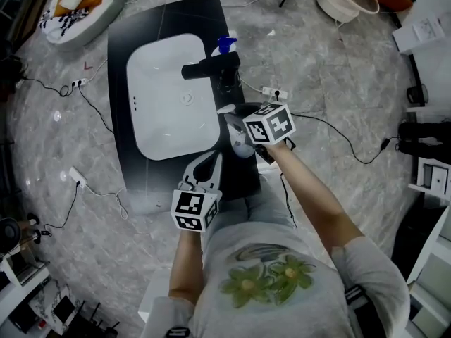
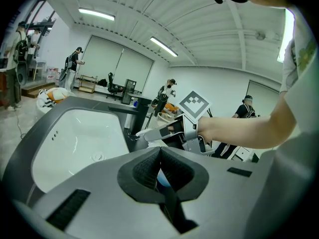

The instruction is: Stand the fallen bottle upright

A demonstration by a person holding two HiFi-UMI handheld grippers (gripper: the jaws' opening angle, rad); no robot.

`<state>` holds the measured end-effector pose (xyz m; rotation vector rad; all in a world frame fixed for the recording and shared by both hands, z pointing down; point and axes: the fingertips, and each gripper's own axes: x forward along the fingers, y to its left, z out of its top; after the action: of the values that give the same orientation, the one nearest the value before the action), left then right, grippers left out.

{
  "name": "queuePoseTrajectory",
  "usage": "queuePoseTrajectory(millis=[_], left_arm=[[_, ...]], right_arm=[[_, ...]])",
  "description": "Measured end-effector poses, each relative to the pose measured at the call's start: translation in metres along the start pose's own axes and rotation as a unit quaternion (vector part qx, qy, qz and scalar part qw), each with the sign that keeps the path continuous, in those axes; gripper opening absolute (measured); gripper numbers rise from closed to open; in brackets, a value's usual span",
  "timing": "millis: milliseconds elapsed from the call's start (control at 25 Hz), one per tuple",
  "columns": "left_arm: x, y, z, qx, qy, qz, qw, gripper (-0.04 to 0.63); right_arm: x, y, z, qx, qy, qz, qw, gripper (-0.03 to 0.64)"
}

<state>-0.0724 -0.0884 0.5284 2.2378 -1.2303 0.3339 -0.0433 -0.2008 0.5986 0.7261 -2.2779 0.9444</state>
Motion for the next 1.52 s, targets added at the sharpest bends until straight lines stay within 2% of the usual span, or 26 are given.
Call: queuePoseTrajectory(millis=[400,1520], left_arm=[[-0.008,-0.015,-0.002,-0.002,-0.004,-0.002,1.0000,0.017],[-0.044,-0.028,-0.001,0.014,-0.012,0.030,0.9994,0.017]], right_arm=[[-0.014,0.009,0.011,-0.027,-0.040,-0.007,0.999,0.146],[-0.045,0.032,0.021,-0.080,-0.087,-0.019,0.993,0.144]])
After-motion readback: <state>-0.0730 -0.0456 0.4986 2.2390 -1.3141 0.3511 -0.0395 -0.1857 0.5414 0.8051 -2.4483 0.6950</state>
